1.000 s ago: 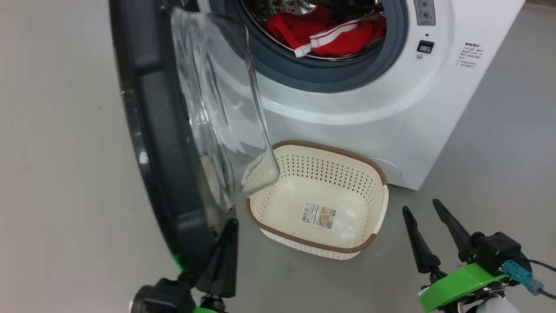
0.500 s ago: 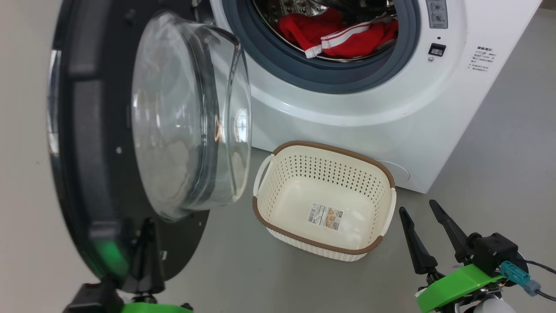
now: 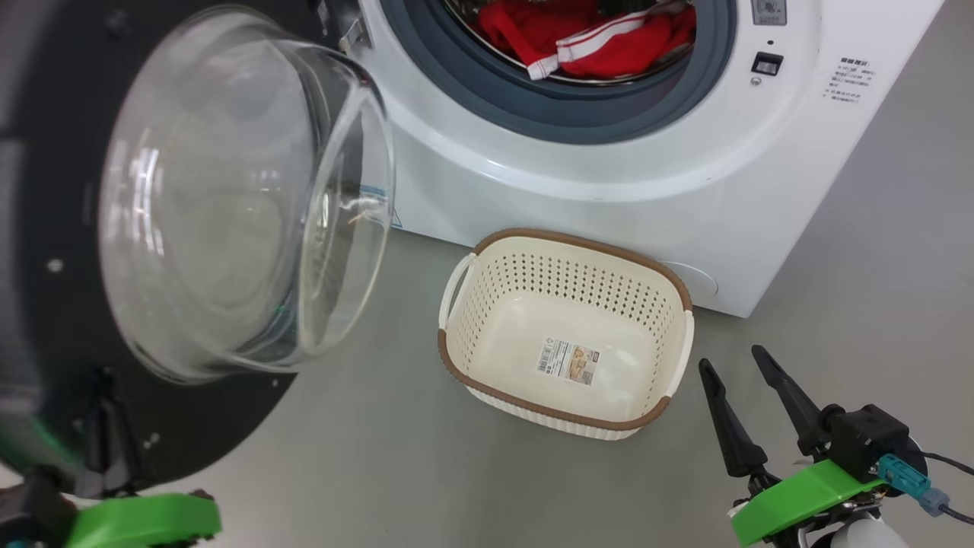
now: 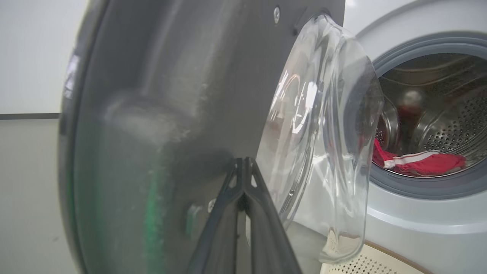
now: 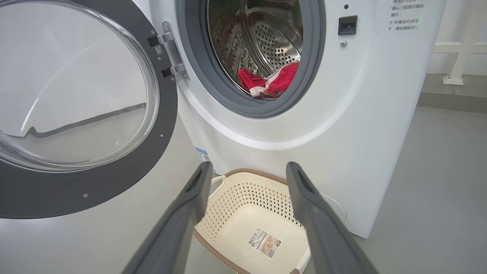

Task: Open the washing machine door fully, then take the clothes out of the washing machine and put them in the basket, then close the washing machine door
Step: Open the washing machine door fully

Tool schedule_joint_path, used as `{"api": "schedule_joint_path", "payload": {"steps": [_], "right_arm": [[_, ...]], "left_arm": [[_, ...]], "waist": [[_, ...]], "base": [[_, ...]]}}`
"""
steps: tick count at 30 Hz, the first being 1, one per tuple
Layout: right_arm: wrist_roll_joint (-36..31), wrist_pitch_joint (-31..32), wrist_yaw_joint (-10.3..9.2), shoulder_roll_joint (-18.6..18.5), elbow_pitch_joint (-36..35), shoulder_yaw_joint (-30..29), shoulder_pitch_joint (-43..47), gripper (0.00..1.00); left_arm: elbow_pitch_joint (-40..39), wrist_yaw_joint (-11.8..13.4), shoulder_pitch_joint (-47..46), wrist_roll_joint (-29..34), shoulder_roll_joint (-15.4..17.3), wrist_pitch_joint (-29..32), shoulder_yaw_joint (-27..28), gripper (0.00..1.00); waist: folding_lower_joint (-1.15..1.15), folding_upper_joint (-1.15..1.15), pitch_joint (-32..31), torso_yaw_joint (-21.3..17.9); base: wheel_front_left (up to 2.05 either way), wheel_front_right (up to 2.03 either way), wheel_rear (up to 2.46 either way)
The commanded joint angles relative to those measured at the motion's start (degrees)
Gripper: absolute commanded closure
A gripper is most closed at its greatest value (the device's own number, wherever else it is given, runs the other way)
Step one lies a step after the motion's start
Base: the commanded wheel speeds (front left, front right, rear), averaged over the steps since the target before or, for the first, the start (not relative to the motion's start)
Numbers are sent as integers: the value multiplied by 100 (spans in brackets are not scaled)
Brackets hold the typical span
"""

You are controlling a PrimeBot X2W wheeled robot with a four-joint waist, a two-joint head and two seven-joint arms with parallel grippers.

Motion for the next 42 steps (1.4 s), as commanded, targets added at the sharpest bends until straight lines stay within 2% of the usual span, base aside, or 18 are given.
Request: {"api": "schedule_joint_path", "payload": {"steps": [1, 8, 17, 27, 34, 42], "right_arm": [[-23, -37, 37, -54, -150, 143, -209, 0], [-28, -37, 37, -102, -158, 144, -271, 0], [-31, -37, 37, -167, -193, 145, -392, 0], [-47, -37, 37, -290, -254, 118, -563, 0], [-54, -37, 37, -352, -263, 99, -620, 0], [-53, -37, 37, -369, -226, 112, -603, 0]], "left_arm": [[-81, -5, -214, 89, 131, -31, 359, 100], [269, -237, -653, 418, 159, -31, 1245, 100], [875, -563, -1361, 736, 458, -31, 2073, 100], [1524, -769, -2012, 989, 688, -31, 2623, 100], [1952, -865, -2322, 1174, 843, -31, 2809, 100], [2112, -925, -2413, 1299, 842, -31, 2901, 100]], "waist": [[0, 0, 41, -15], [0, 0, 194, -58], [0, 0, 434, -124], [0, 0, 746, -171], [0, 0, 819, -188], [0, 0, 705, -182]], "base": [[0, 0, 0], [0, 0, 0], [0, 0, 0], [0, 0, 0], [0, 0, 0], [0, 0, 0]]}}
